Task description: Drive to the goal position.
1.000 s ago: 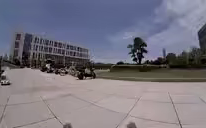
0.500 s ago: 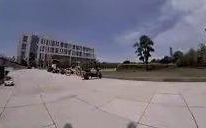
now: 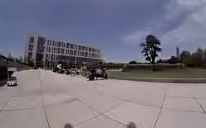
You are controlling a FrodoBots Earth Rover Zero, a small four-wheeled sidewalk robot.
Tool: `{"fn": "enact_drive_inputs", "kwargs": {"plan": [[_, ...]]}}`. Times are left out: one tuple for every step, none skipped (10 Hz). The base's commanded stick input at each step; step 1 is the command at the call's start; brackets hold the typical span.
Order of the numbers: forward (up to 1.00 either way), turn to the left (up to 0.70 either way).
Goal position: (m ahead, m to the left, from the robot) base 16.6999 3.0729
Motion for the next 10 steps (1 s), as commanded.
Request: {"fn": "enact_drive_inputs", "kwargs": {"plan": [[0.45, 0.00], [0.45, 0.00], [0.45, 0.00], [0.45, 0.00], [0.45, 0.00], [0.45, 0.00], [0.45, 0.00], [0.45, 0.00], [0.45, 0.01], [0.45, 0.20]]}}
